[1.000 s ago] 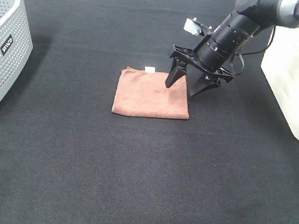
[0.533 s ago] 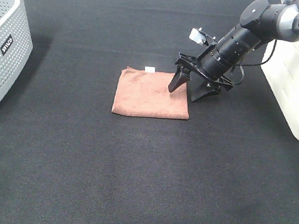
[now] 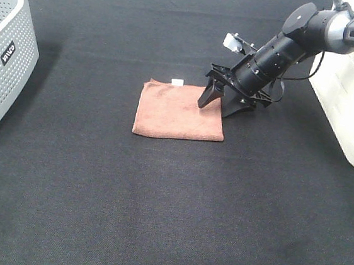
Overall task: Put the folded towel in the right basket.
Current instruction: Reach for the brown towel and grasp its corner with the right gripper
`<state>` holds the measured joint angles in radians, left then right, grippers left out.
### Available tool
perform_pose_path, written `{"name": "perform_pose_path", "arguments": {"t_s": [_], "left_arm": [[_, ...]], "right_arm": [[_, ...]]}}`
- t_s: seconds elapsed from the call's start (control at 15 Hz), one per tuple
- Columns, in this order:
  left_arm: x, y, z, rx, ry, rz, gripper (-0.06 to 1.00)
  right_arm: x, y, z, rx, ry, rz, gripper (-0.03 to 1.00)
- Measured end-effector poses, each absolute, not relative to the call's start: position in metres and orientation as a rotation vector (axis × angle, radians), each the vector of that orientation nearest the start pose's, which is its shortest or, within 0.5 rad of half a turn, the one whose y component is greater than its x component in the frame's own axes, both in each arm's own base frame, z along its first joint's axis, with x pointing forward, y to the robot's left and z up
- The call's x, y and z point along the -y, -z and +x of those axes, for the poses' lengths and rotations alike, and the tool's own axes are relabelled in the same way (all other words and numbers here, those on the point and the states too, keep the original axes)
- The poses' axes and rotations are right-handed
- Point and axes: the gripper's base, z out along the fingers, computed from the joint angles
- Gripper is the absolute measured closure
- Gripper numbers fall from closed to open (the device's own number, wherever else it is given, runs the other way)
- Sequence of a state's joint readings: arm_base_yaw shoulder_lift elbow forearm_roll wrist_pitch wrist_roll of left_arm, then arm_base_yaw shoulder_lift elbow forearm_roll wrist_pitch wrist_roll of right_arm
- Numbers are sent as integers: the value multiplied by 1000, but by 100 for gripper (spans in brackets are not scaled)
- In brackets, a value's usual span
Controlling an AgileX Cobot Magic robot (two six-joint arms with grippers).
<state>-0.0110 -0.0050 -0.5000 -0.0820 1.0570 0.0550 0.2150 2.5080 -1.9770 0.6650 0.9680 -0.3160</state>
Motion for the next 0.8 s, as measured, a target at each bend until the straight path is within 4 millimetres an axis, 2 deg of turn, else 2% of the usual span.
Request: {"name": "perform_pose_path", "arguments": {"t_s": [0.2, 0.27, 0.4, 0.47, 0.67, 0.73, 0.8], "left_arm": [[6, -278, -6, -2032, 70, 71, 7], [6, -278, -6, -2032, 70, 71, 7], [6, -278, -6, -2032, 70, 71, 7], [6, -278, -6, -2032, 70, 71, 7], [6, -278, -6, -2032, 70, 71, 7], [6, -278, -6, -2032, 70, 71, 7], [6, -278, -6, -2032, 70, 71, 7]], "right_arm": [[-156, -90, 486, -2819, -875, -274, 70], [-156, -90, 486, -2819, -875, -274, 70], [-156, -90, 486, -2818, -875, -275, 90], [-156, -90, 486, -2817, -872, -283, 97], [-154, -97, 486, -2808, -837, -314, 97], [-154, -106, 487, -2793, -824, -328, 97], [-154, -127, 486, -2756, -816, -349, 97]]}}
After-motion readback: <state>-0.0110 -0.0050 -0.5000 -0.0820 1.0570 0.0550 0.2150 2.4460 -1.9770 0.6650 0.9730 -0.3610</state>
